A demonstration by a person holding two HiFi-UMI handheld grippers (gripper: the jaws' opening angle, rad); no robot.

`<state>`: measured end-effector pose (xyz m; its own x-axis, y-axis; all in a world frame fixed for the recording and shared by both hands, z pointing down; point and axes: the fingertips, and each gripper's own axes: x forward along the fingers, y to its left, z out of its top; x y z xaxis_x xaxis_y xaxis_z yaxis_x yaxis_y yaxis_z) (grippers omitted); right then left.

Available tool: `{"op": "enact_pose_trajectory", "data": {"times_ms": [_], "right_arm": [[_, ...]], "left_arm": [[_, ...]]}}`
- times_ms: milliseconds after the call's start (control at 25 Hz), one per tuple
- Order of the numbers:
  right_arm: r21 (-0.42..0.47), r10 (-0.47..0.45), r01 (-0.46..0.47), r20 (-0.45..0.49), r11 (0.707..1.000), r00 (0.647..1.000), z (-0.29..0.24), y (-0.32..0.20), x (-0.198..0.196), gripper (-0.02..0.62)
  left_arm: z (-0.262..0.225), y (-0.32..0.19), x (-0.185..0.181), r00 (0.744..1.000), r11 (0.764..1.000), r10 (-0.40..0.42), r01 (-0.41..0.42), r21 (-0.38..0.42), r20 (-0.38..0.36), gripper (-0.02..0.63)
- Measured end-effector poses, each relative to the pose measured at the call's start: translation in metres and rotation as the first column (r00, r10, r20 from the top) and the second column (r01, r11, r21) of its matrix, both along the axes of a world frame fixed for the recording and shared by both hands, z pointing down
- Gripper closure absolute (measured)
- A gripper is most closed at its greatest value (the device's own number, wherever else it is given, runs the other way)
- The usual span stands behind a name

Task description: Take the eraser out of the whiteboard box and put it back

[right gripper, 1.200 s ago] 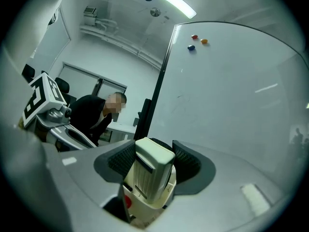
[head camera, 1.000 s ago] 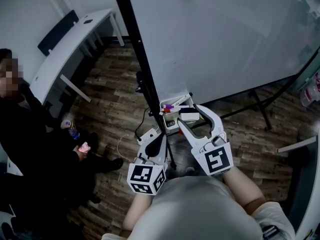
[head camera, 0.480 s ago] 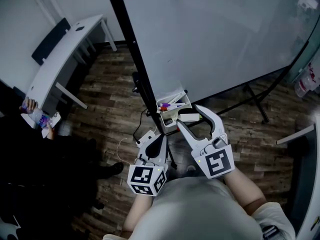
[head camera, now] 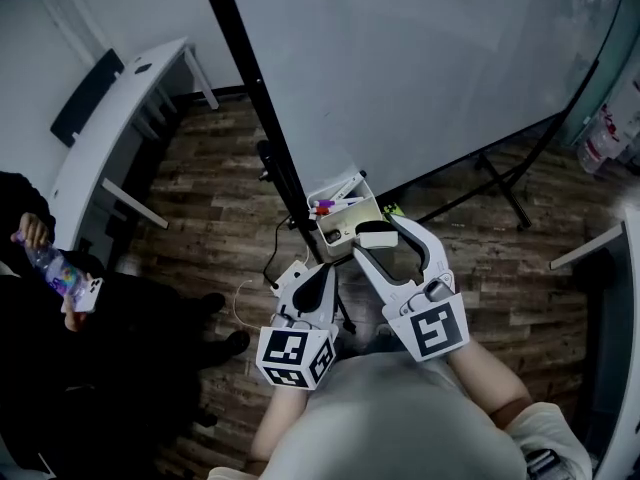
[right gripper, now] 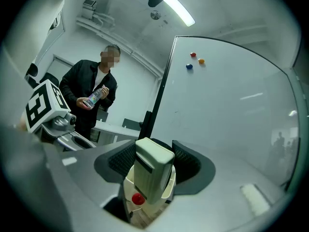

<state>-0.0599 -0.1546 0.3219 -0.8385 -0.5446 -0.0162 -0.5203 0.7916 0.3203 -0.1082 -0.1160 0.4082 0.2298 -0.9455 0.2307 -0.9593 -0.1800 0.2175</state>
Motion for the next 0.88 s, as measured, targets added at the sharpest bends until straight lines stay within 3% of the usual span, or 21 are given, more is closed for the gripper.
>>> {"op": "enact_pose_trajectory", "data": {"times_ms": [880], "right_arm": [[-0.050, 0.155, -0.154, 0.017, 0.987, 0.988, 0.010, 0.057, 0.016, 0.351]], "left_arm": [[-0.002, 0.039, 0.008, 0.989, 0.989, 0.146, -0.146, -0.006, -0.002, 0.606]]}}
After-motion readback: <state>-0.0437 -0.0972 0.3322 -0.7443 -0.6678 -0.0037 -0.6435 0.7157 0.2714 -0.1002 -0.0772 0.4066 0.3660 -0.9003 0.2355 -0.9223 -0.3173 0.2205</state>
